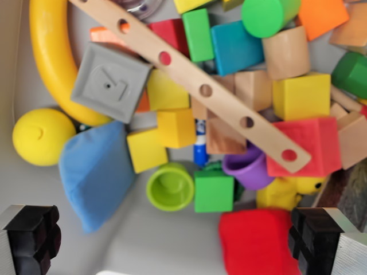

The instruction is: Pick an object from the bin

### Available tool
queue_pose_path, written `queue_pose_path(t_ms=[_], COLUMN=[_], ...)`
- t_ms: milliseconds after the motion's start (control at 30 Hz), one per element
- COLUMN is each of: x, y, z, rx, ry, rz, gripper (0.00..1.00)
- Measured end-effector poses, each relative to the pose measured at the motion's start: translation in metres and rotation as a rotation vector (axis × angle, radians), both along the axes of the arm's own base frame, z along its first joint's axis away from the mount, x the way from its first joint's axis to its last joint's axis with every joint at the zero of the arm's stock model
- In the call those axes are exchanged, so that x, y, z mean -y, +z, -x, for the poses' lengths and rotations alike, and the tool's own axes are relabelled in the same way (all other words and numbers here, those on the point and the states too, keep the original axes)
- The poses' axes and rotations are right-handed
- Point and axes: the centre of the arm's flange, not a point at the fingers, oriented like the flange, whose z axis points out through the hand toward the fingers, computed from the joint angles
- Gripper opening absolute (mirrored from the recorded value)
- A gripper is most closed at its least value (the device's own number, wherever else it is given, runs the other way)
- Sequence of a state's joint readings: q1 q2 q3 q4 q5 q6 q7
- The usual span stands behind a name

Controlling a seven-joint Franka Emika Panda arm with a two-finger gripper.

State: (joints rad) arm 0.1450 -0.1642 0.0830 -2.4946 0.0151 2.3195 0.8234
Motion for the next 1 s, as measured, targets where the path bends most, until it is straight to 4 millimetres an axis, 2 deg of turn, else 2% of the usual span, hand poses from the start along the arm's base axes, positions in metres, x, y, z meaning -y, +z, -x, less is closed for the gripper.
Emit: queue_pose_path(t_ms=[1000], x=[-0.075], y=[-0.040], z=[0.092], rx=[0.004], ry=[0.139], rz=[-0.003], gripper=[1.00])
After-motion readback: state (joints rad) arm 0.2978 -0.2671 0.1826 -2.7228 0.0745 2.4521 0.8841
